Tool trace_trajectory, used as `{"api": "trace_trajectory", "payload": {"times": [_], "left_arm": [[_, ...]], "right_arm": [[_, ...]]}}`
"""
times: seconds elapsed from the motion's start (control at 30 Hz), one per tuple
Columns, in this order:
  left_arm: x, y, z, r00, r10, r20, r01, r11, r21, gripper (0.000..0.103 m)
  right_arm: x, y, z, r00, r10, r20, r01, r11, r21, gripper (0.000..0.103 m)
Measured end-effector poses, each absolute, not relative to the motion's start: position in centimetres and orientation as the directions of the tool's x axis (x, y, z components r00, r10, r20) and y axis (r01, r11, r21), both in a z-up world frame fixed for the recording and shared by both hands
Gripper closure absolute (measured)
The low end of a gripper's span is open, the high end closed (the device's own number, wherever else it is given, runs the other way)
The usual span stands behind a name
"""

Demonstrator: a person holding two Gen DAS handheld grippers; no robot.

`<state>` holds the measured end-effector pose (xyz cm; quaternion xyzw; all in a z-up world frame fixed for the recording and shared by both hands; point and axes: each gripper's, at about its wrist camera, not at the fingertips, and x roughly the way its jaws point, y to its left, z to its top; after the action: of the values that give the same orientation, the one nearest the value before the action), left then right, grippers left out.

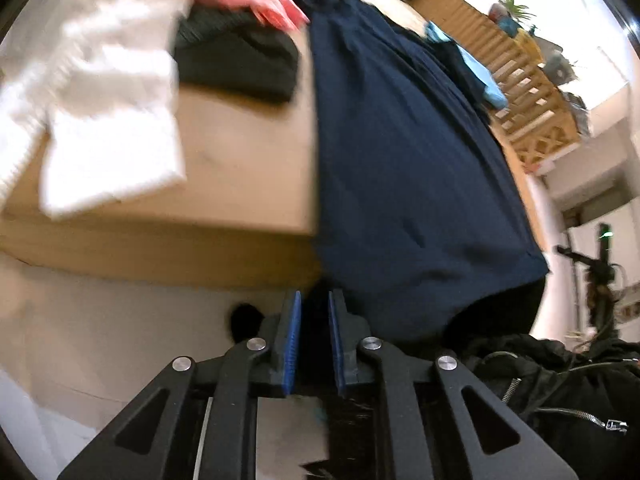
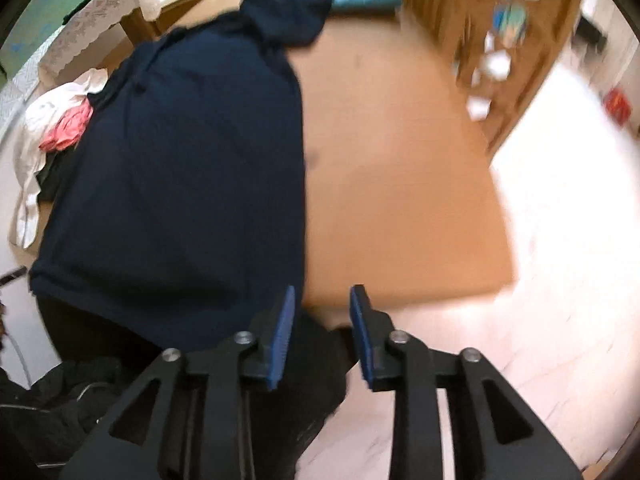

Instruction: Fold clothes

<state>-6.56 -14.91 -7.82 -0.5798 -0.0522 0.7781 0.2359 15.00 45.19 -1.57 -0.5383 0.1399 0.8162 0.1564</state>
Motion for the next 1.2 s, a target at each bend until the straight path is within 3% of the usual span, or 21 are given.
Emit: {"api": "trace_trajectory", "payload": {"times": [0.07, 0.1, 0.27, 0.4, 0.6, 0.83, 0.9, 0.93, 0.97, 1.1, 1.2], "left_arm": [[-9.4, -14.5, -5.3, -0.285, 0.386, -0.877, -0.342, -0.896, -0.283, 0.091], [-11.2, -13.5, -4.3, -0.307, 0.385, -0.87, -0.369, -0.891, -0.264, 0.091], [-22.2, -6.6, -2.3, -0.337, 0.42, -0.842, -0.487, -0.844, -0.226, 0.088], [-32.2, 0.6, -4.0, -0.35, 0.348, -0.87, -0.524, -0.842, -0.126, 0.088], [-43.8, 6.5, -8.0, -0.379, 0.182, -0.907, -0.534, -0.844, 0.054, 0.087], [-49.7, 7.7, -11.9, -0.343, 0.156, -0.926, -0.517, -0.855, 0.048, 0.086], [-49.9, 7.5, -12.0, -0.335, 0.172, -0.926, -0.513, -0.858, 0.026, 0.088], [-49.8, 7.4, -12.0, -0.331, 0.18, -0.926, -0.514, -0.858, 0.017, 0.094], [-49.8, 7.3, -11.9, -0.329, 0.187, -0.926, -0.515, -0.857, 0.01, 0.101], [-49.5, 6.4, -10.8, -0.412, 0.135, -0.901, -0.465, -0.882, 0.08, 0.101], [-50.0, 4.1, -9.4, -0.494, 0.022, -0.869, -0.359, -0.916, 0.181, 0.101]], "right_arm": [[11.3, 46.4, -0.1, -0.42, 0.152, -0.895, -0.386, -0.922, 0.025, 0.049], [8.7, 47.3, 0.4, -0.448, 0.179, -0.876, -0.383, -0.924, 0.007, 0.047], [-5.1, 53.9, -1.3, -0.51, 0.199, -0.837, -0.445, -0.894, 0.059, 0.046], [-13.6, 59.1, -5.9, -0.462, 0.245, -0.853, -0.522, -0.852, 0.038, 0.046], [-18.7, 61.6, -8.8, -0.444, 0.217, -0.869, -0.508, -0.861, 0.044, 0.046], [-21.6, 61.6, -10.4, -0.458, 0.143, -0.877, -0.44, -0.894, 0.084, 0.047], [-22.1, 61.5, -10.7, -0.447, 0.136, -0.884, -0.431, -0.899, 0.08, 0.065], [-22.2, 61.4, -10.6, -0.443, 0.148, -0.884, -0.425, -0.903, 0.062, 0.09], [-22.3, 61.3, -10.5, -0.44, 0.163, -0.883, -0.419, -0.907, 0.041, 0.099], [-21.7, 61.2, -8.6, -0.452, 0.227, -0.863, -0.429, -0.903, -0.013, 0.099], [-20.2, 62.6, -6.5, -0.4, 0.409, -0.82, -0.536, -0.83, -0.153, 0.099]]}}
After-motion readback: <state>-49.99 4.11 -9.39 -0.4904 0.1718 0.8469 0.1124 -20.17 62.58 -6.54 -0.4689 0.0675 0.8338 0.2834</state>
